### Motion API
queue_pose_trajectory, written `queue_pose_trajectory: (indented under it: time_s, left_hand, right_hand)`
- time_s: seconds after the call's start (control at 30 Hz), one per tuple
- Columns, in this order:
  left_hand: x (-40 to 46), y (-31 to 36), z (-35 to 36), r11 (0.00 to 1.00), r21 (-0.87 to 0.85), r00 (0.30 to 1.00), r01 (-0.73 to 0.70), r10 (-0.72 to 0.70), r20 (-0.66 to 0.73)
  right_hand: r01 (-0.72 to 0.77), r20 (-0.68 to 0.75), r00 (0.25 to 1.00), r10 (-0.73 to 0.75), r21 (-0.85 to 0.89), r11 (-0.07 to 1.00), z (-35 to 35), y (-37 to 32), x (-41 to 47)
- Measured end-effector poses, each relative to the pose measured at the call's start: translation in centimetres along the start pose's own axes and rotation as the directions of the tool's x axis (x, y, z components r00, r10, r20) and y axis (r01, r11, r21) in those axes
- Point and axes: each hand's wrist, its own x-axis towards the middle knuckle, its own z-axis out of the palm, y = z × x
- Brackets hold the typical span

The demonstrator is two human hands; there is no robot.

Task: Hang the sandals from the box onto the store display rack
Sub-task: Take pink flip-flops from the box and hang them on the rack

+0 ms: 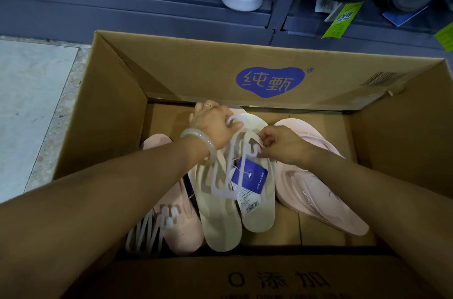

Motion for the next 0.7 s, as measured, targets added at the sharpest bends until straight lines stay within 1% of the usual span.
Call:
queue_pose_trajectory:
  time_s: [0.07, 0.1, 0.17, 0.23, 0.3, 0.37, 0.43, 0.47, 0.57, 0.6, 0.7]
  left_hand:
    - [0.2, -0.1, -0.1, 0.991, -0.133, 0.996, -0.004, 0.015, 0.082]
    - [0.1, -0.1, 0.0, 0.986, -0.166, 0.995, -0.007, 0.024, 0.1]
    - [-0.1, 0.1, -0.1, 0.991, -0.132, 0.995, -0.027, 0.039, 0.091]
    - [-0.2, 0.5, -0.1, 0.995, -0.094, 0.998, -0.029, 0.034, 0.057]
    - [0.1, 0.6, 0.0, 1.0, -0.019, 1.0, -0.007, 0.007, 0.014]
    - [0.8, 0.5, 0.3, 0.997, 0.062, 0.999, 0.038, -0.037, -0.017]
    - [1.4, 0.5, 0.5, 0.993, 0.075, 0.995, 0.09, -0.087, -0.04]
    - [1.7, 0.6, 0.4, 0.993, 0.057, 0.993, 0.108, -0.105, -0.049]
    - [2.0, 1.1, 0.2, 0.993, -0.042, 0.991, 0.112, -0.114, -0.065]
    - [1.9, 1.3, 0.1, 0.992, -0.063, 0.992, 0.105, -0.11, -0.069]
    - [1.7, 1.6, 0.4, 0.987, -0.124, 0.989, 0.099, -0.112, -0.098]
  right_hand:
    - [-0.035, -0.004, 0.999, 0.035, 0.042, 0.999, -0.2, -0.2, -0.2]
    - [-0.036, -0.011, 0.999, 0.037, 0.046, 0.998, -0.2, -0.2, -0.2]
    - [-0.007, -0.026, 1.0, 0.008, 0.024, 1.0, -0.3, -0.2, -0.3]
    - [0.05, -0.043, 0.998, -0.053, -0.075, 0.996, -0.3, 0.0, -0.4]
    - [0.096, -0.041, 0.994, -0.105, -0.179, 0.979, -0.5, 0.2, -0.5]
    - [0.111, -0.023, 0.993, -0.117, -0.181, 0.977, -0.6, 0.4, -0.7]
    - [0.124, 0.001, 0.992, -0.125, -0.13, 0.984, -0.8, 0.4, -1.1]
    - [0.133, 0.011, 0.991, -0.133, -0.13, 0.983, -0.7, 0.4, -1.3]
    - [0.175, 0.02, 0.984, -0.175, -0.256, 0.951, -0.2, 0.7, -1.6]
    - [0.18, 0.032, 0.984, -0.178, -0.274, 0.945, 0.0, 0.9, -1.5]
    - [0.151, 0.015, 0.988, -0.151, -0.189, 0.97, 0.2, 1.1, -1.3]
